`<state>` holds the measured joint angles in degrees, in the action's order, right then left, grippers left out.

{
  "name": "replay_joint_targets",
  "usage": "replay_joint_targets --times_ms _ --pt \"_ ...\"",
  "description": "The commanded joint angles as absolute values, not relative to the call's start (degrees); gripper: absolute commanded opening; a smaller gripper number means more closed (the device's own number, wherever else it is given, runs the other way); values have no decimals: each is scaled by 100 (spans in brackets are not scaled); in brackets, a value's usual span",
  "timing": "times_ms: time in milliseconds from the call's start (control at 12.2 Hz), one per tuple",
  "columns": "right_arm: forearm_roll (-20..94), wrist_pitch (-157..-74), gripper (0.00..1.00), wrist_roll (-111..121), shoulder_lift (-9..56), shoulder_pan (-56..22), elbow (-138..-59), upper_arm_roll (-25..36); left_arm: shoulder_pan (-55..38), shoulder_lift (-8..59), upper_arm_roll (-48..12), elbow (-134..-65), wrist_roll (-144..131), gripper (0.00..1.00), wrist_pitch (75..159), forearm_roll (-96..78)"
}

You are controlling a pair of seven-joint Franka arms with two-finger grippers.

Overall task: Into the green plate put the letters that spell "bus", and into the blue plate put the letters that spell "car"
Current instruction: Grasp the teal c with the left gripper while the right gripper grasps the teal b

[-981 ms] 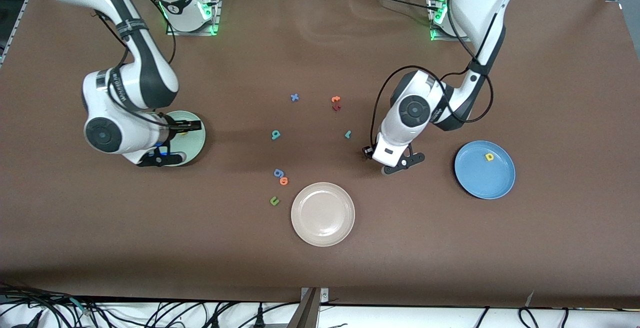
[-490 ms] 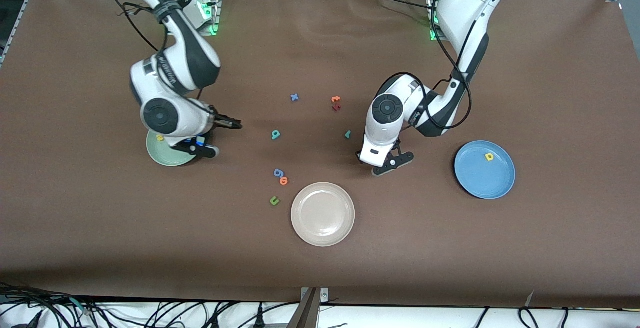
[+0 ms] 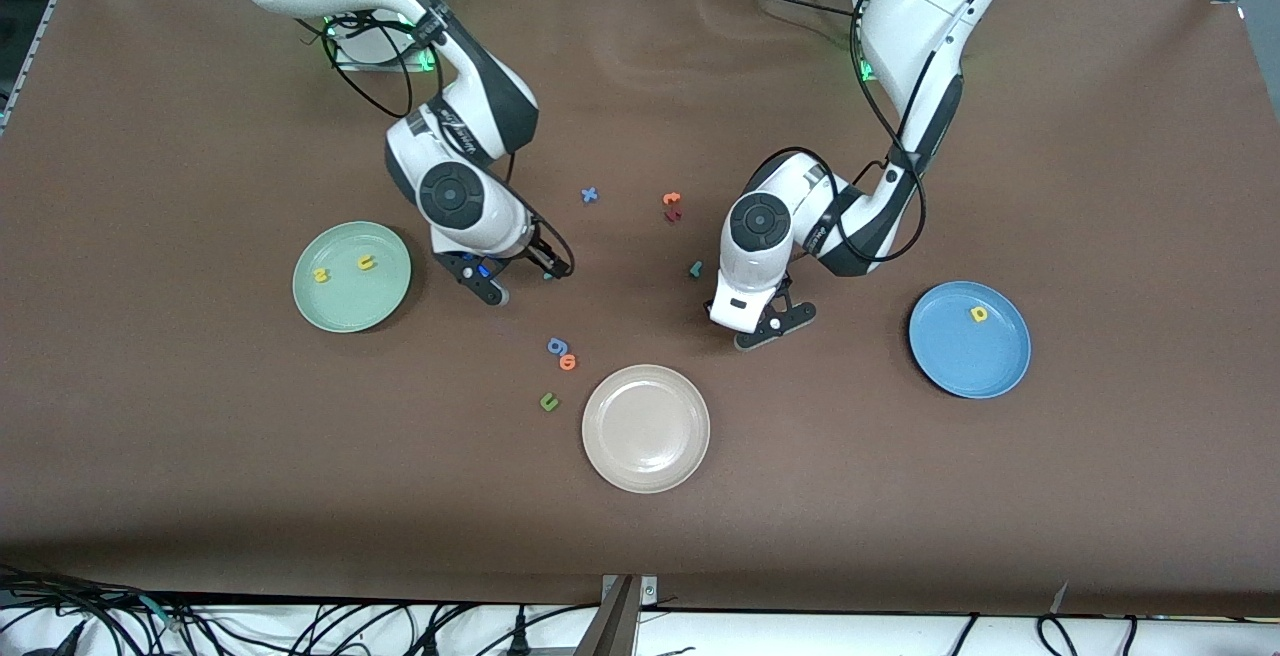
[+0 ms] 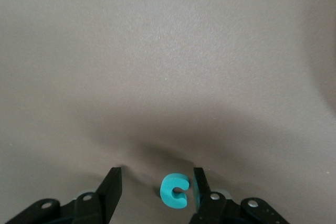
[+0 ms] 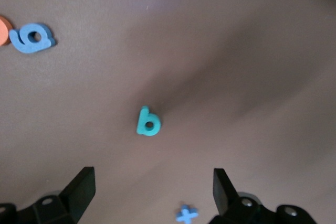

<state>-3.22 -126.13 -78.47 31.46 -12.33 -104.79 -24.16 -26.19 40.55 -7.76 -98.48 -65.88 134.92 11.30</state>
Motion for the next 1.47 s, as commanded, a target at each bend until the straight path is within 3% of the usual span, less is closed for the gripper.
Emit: replay_joint_targets --times_ms 0,245,735,981,1226,1308,1389 --pt "-763 -12841 91 -8418 3410 -1371 -10468 -2373 -2663 4157 -747 -9642 -6689 61 13395 1274" --pt "-1185 -13076 80 -9041 3612 -1494 -10468 -2364 -2663 4175 -747 -9642 -6689 60 13395 1274" --pt "-2136 -13210 74 -10011 3937 -1529 -10459 -2364 -2672 4192 -861 -9642 -6689 60 13421 1266" --pt "-2136 -13438 44 -10274 3999 -1582 -10468 -2373 -2672 4192 -861 -9650 -6610 54 13412 1283" --pt "-2136 -13438 16 -10274 3999 -1591 -10468 -2373 -2672 4192 -861 -9685 -6583 26 13412 1345" --pt "-2136 -13421 10 -10257 3999 -1591 -10468 -2373 -2663 4192 -861 -9694 -6522 13 13412 1353" --pt "-2136 -13386 9 -10231 3973 -1582 -10459 -2373 -2654 4184 -861 -9694 -6356 8 13412 1354"
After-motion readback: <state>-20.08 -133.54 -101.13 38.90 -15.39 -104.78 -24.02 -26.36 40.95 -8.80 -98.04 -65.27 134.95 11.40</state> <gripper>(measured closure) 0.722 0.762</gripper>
